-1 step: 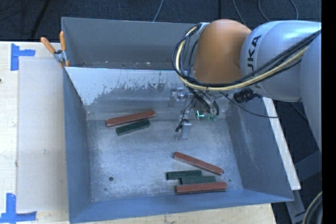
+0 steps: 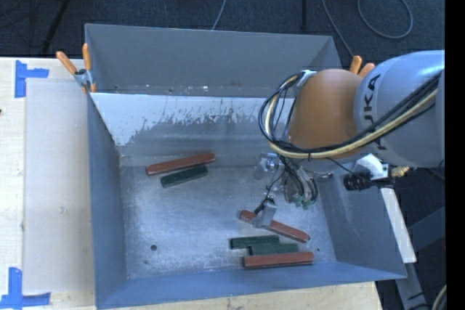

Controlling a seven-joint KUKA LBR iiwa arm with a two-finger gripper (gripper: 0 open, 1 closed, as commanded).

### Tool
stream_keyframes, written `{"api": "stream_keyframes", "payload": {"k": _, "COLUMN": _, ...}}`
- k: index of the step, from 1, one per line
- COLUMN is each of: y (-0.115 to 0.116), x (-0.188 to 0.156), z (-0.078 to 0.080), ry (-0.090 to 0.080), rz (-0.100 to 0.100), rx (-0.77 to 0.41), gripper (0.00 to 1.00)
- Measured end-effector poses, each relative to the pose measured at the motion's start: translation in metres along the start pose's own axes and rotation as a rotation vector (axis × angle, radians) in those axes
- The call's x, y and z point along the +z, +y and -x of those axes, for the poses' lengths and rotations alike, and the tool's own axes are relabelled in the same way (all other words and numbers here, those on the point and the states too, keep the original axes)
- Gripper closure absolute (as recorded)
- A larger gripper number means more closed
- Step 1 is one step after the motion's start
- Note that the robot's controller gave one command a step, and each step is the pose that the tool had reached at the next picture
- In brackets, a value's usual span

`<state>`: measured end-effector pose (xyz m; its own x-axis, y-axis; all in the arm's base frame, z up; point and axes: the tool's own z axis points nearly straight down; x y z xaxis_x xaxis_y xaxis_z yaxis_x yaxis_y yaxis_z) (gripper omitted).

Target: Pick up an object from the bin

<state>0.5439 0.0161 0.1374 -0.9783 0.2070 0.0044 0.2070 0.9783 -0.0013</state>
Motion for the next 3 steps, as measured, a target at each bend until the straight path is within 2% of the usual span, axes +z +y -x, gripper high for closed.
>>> {"api": "stream_keyframes", "payload": {"k": 1, "y": -0.008, "x": 0.072, "z": -0.049, "ry": 0.004, "rz": 0.0, "rx": -0.019, "gripper": 0.0}}
{"api": "stream_keyframes", "payload": {"k": 2, "y": -0.007, "x": 0.066, "z": -0.045, "ry": -0.004, "rz": 0.002, "rx": -0.016, "gripper": 1.0}}
{"api": "stream_keyframes", "payload": {"k": 3, "y": 0.008, "x": -0.088, "z": -0.02, "ry": -0.013, "rz": 0.004, "rx": 0.019, "gripper": 1.0}}
